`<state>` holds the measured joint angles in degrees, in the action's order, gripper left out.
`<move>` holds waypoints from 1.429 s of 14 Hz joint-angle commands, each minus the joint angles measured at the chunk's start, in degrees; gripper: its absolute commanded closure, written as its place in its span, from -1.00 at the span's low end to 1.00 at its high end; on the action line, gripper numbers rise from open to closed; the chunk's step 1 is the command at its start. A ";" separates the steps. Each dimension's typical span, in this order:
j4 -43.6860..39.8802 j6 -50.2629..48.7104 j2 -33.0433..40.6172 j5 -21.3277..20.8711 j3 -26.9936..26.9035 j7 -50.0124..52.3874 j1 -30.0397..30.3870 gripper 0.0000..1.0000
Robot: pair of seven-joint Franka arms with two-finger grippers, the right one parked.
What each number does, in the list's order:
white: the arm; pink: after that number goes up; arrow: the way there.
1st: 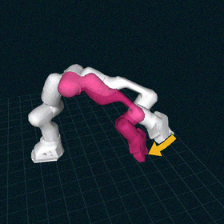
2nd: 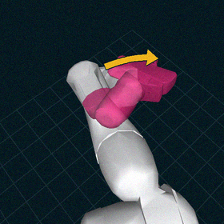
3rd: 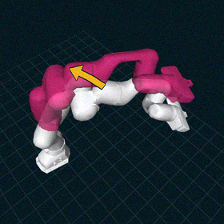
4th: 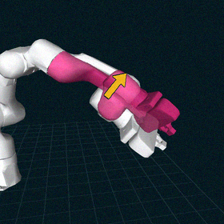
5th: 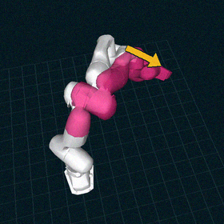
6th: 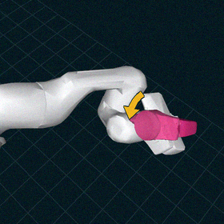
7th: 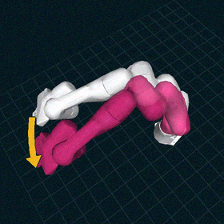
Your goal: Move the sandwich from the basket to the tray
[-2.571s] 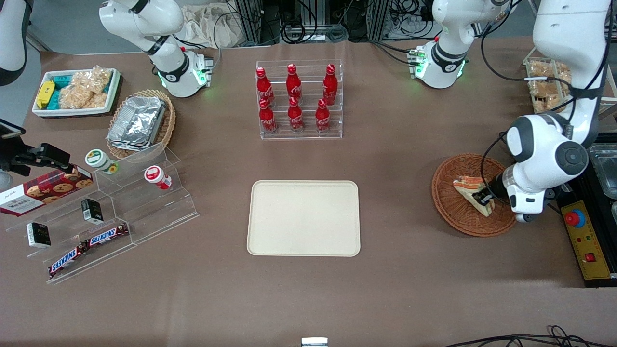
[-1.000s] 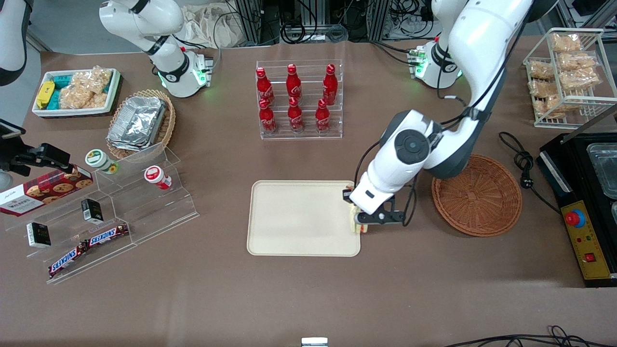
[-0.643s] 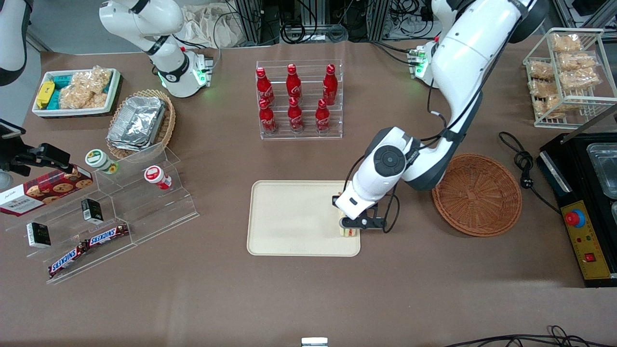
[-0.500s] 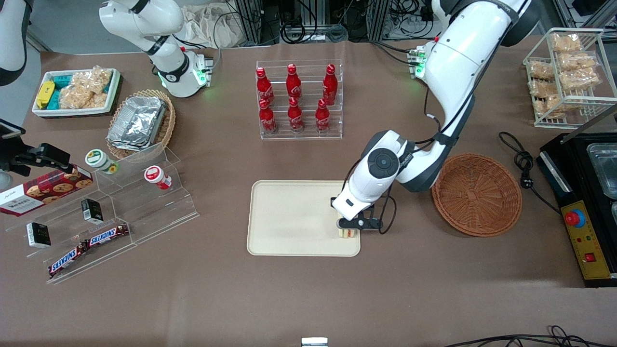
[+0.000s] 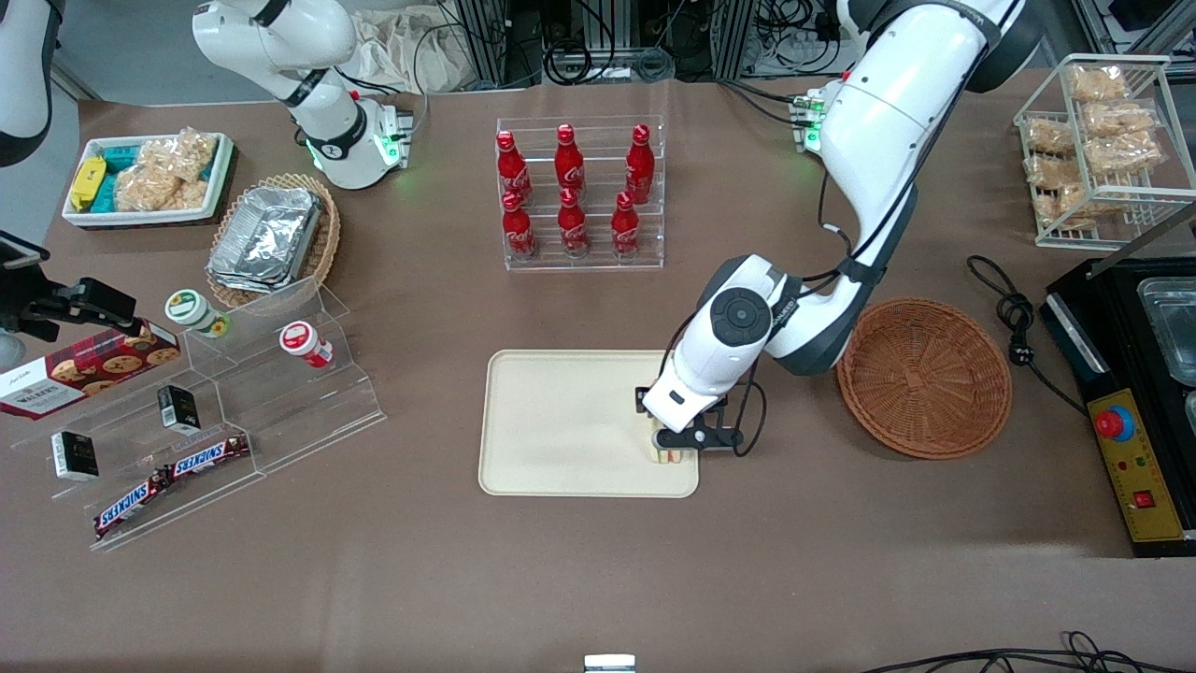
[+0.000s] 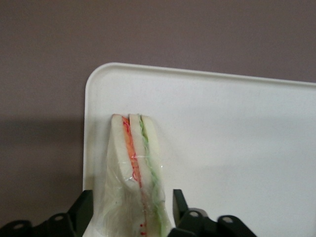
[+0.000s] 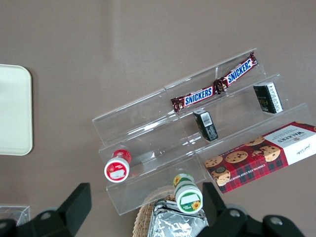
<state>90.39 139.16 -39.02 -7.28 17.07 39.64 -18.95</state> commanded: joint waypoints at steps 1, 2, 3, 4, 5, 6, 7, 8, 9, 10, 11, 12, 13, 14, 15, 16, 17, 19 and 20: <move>-1.26 -8.26 5.17 -0.55 -0.72 1.94 -0.13 -0.99; -1.61 -11.16 6.84 -0.55 -0.90 1.76 -0.04 -0.98; -2.14 -13.37 8.59 -0.11 -1.33 1.67 0.92 -0.99; -2.32 -15.48 10.26 0.24 -1.34 1.32 1.89 -0.98; -2.49 -17.67 11.93 0.33 -1.25 1.15 3.03 -0.98; -2.76 -20.31 13.43 0.33 -1.25 0.97 4.00 -0.98; -3.11 -23.64 15.10 0.25 -1.25 0.80 5.31 -0.98; -3.37 -27.50 16.59 0.25 -1.08 -0.60 7.07 -0.98; -4.07 -31.89 18.35 0.33 -1.07 -4.35 8.56 -0.98; -5.04 -36.89 19.93 0.42 -1.07 -9.44 10.23 -0.98; -5.83 -41.21 21.69 0.42 -1.07 -14.71 12.16 -0.98; -5.92 -43.86 23.53 0.42 -1.16 -20.16 14.01 -0.98; -5.92 -45.11 25.47 0.77 -1.34 -25.26 16.03 -0.98; -5.92 -45.90 26.88 0.77 -1.43 -29.57 17.96 -0.98; -6.10 -46.00 27.59 0.77 -1.43 -33.18 19.63 -0.98; -6.71 -45.91 27.86 0.77 -1.43 -35.74 21.04 -0.98; -8.19 -45.56 27.86 0.69 -1.60 -36.38 21.67 -0.98; -9.70 -45.65 27.77 0.42 -1.69 -36.12 22.55 -0.98; -9.79 -45.65 27.86 0.51 -1.69 -36.12 22.55 -0.98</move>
<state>81.96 94.10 -10.96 -6.99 14.86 4.21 3.30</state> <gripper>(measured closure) 0.004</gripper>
